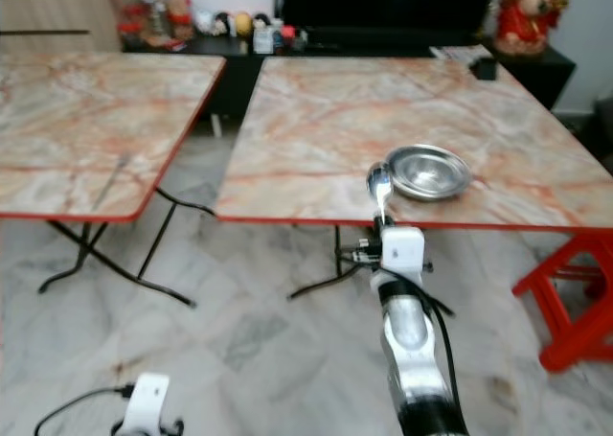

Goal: Setting the table

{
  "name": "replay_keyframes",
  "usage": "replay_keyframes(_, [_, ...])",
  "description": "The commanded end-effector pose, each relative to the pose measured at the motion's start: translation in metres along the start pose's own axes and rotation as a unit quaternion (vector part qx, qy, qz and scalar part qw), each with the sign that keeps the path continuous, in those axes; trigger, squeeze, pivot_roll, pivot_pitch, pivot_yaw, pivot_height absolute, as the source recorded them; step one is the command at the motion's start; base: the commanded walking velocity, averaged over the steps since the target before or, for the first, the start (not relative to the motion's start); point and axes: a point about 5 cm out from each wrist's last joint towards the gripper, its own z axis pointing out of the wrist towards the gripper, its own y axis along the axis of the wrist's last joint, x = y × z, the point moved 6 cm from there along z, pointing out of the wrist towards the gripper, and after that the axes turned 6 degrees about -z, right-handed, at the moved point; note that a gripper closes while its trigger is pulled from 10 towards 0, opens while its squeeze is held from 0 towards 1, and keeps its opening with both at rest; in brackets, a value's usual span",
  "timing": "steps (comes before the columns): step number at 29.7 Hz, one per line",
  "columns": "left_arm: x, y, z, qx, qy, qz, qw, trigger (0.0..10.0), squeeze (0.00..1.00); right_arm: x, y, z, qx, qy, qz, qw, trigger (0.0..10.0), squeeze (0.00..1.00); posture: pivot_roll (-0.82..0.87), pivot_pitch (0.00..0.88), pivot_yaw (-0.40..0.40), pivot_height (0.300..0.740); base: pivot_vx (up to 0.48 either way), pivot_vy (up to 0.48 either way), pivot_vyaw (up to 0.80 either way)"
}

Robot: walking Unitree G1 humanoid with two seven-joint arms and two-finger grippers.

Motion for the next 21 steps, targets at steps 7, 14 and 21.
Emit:
replay_keyframes(7, [0.018, -0.007, -0.001, 0.009, 0.020, -0.011, 1.000, 10.0, 0.00, 0.002, -0.060, -0.025, 0.113, 0.000, 0.017, 0.993, 10.0, 0.00, -0.07, 0.000, -0.013, 0.740, 0.000, 0.000, 0.00])
replay_keyframes(14, [0.017, -0.010, -0.001, 0.016, 0.018, -0.005, 1.000, 10.0, 0.00, 0.002, -0.109, -0.051, 0.226, 0.006, 0.071, 0.972, 10.0, 0.00, -0.06, 0.000, -0.012, 0.740, 0.000, 0.000, 0.00])
replay_keyframes(21, [0.018, -0.013, -0.002, 0.021, 0.019, -0.005, 1.000, 10.0, 0.00, 0.001, -0.161, -0.102, 0.367, -0.001, 0.101, 0.925, 10.0, 0.00, -0.06, 0.000, -0.003, 0.740, 0.000, 0.000, 0.00])
